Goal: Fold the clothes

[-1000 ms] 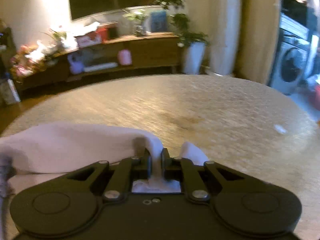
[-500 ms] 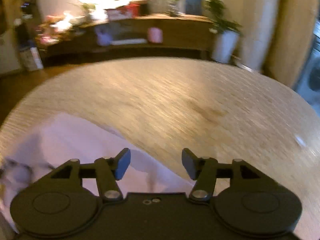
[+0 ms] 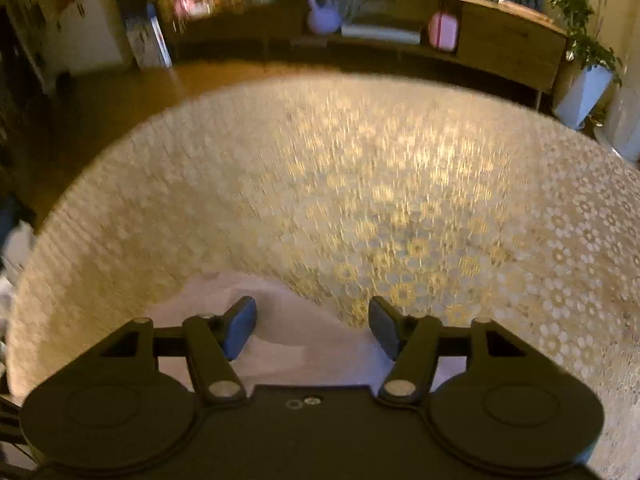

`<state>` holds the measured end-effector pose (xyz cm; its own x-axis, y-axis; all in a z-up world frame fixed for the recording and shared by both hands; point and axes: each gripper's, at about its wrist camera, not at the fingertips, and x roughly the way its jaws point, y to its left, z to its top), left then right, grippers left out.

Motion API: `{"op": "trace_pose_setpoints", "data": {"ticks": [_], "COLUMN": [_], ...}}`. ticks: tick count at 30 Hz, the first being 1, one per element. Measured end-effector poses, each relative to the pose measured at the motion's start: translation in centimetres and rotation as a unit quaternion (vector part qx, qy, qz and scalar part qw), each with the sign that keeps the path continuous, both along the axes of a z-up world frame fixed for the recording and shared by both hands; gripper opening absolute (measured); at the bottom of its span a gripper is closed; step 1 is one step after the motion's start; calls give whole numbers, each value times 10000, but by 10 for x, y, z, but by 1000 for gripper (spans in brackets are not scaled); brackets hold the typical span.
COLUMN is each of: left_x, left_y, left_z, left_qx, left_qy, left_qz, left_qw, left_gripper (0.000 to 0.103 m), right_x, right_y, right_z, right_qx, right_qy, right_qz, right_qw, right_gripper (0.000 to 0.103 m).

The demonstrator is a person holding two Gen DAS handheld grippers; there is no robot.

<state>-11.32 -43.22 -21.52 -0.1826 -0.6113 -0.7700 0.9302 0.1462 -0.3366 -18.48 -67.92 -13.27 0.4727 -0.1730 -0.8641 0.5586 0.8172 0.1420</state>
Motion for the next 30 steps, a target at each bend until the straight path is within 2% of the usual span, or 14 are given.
{"op": "trace_pose_setpoints", "data": {"ticks": [3, 7, 10, 14, 21, 25, 30], "left_x": [1, 2, 2, -1, -3, -7, -11], "left_y": [0, -1, -1, -1, -1, -1, -3], "left_z": [-1, 1, 2, 2, 1, 3, 6], "left_qx": [-9, -3, 16, 19, 29, 46, 62], "left_qy": [55, 84, 69, -2, -25, -139, -289], "left_qz": [3, 13, 47, 88, 232, 265, 290], "left_qw": [10000, 10000, 10000, 10000, 9997, 9995, 9991], "left_gripper": [6, 6, 6, 6, 6, 6, 6], "right_x": [6, 0, -10, -44, -115, -137, -135], "right_y": [1, 14, 21, 42, 111, 135, 144], "right_z": [-17, -17, 5, 52, 72, 35, -17], "right_qx": [241, 100, -227, -573, -495, -254, -140], "right_qy": [308, 246, 39, -446, -814, -394, -39], "right_qz": [30, 93, 129, 234, 703, 684, 435], "right_qw": [9992, 9996, 9997, 9971, 9930, 9966, 9989], "right_gripper": [103, 103, 103, 103, 103, 103, 103]}}
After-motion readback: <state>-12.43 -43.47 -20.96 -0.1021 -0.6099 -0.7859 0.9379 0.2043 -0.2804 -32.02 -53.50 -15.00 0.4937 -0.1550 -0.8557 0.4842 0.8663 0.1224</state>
